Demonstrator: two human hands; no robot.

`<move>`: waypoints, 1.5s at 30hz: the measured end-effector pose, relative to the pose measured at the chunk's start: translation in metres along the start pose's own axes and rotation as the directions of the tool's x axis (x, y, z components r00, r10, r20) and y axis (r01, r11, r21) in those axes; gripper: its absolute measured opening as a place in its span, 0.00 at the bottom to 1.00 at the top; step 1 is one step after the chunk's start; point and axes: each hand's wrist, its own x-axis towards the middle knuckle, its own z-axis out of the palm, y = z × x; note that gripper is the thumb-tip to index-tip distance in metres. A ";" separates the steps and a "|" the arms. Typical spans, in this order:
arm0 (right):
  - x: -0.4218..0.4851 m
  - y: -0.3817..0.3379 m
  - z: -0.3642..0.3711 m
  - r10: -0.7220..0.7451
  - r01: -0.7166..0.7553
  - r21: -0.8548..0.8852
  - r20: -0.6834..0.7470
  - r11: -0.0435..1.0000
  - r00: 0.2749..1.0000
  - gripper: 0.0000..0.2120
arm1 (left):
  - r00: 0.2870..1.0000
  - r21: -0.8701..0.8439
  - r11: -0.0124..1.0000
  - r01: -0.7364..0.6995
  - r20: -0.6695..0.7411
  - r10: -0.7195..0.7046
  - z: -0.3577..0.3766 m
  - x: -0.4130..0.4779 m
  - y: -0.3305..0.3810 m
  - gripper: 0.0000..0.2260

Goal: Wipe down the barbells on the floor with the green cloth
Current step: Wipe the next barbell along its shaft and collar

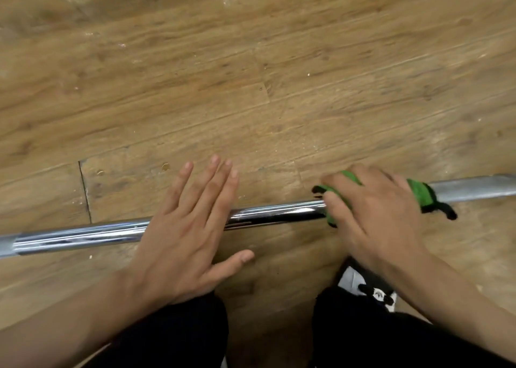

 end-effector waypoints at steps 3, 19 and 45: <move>-0.018 0.041 -0.012 0.174 -0.175 0.001 -0.075 0.985 0.982 0.35 | 1.000 0.018 1.000 -0.009 0.012 0.008 0.001 -0.003 0.008 0.42; -0.052 0.035 0.005 -0.094 0.087 -0.068 -0.116 0.994 0.989 0.29 | 0.998 0.134 0.990 -0.050 -0.029 0.054 0.003 -0.008 0.016 0.42; 0.034 -0.062 0.038 -0.027 0.036 0.047 -0.184 0.998 0.983 0.33 | 0.995 0.049 0.994 -0.095 0.008 0.095 -0.005 0.053 -0.040 0.44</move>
